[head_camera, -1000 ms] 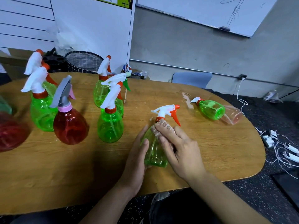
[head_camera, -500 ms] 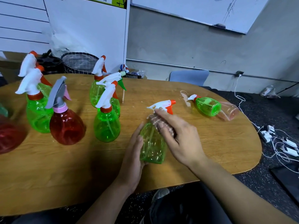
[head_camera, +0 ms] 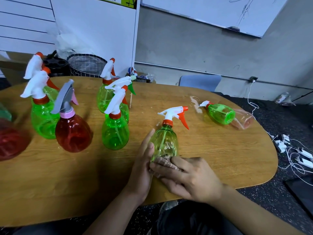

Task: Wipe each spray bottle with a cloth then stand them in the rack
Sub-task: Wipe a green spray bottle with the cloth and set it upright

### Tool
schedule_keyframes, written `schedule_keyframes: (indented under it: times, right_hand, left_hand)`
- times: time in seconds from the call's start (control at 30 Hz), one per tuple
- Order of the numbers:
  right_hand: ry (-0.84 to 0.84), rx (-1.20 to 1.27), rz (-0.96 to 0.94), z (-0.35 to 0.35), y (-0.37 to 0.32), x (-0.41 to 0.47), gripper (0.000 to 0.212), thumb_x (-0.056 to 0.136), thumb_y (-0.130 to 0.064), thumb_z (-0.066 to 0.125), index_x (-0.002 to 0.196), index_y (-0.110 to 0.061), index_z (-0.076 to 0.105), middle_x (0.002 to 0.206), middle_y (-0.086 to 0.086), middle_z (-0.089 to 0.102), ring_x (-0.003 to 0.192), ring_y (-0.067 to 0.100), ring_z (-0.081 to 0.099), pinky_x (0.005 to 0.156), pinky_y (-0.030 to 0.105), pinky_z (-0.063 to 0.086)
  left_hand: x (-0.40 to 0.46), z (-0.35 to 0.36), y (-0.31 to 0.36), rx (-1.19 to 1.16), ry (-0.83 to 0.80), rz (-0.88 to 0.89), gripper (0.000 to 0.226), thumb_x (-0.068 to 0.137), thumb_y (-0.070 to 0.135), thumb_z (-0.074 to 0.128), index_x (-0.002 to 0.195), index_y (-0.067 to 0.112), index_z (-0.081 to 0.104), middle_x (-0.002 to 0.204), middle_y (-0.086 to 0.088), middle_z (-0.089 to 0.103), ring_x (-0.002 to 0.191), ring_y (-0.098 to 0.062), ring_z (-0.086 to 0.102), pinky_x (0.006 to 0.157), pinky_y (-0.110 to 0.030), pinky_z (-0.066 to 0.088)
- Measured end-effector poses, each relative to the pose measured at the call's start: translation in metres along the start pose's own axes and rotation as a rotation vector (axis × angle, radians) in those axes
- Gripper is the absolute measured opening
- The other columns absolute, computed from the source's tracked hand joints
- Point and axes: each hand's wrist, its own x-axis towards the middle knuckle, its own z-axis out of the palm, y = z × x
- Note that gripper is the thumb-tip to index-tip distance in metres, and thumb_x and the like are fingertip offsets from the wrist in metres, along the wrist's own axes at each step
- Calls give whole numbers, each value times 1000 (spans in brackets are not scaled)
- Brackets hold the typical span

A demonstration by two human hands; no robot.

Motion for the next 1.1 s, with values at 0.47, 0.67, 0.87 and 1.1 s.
schedule_keyframes:
  times: [0.47,0.67,0.87,1.1]
  right_hand:
    - [104,50,577,4,3,31,43,108,-52,38,145,-43,60,118,-8,72,79,14,72,61,31,57]
    - [50,43,250,3,-11,7,36,109,-40,50,140,-33,66,117,-6,70,72,9,66,54,26,55]
    - [-72,127,210,-10,-24,2,42,111,-45,37,147,-35,57,115,-10,68,79,8,67,60,28,56]
    - [-300,412,716,-62,10,1,74,79,-27,70,139,-53,36,93,-17,64,69,9,61,67,26,45]
  left_hand:
    - [0,1,-3,-30,-27,-9,57,101,44,49,157,38,45,153,8,61,140,-18,60,100,-41,59]
    - [1,2,-2,-22,-1,-37,59,100,55,41,157,40,44,148,0,66,135,-24,64,101,-40,57]
    - [-5,0,5,-28,3,-63,81,86,80,61,157,44,44,150,-6,64,136,-26,63,101,-39,58]
    - [-5,0,7,-57,11,-67,103,71,90,70,159,47,41,153,-3,61,133,-30,65,106,-62,54]
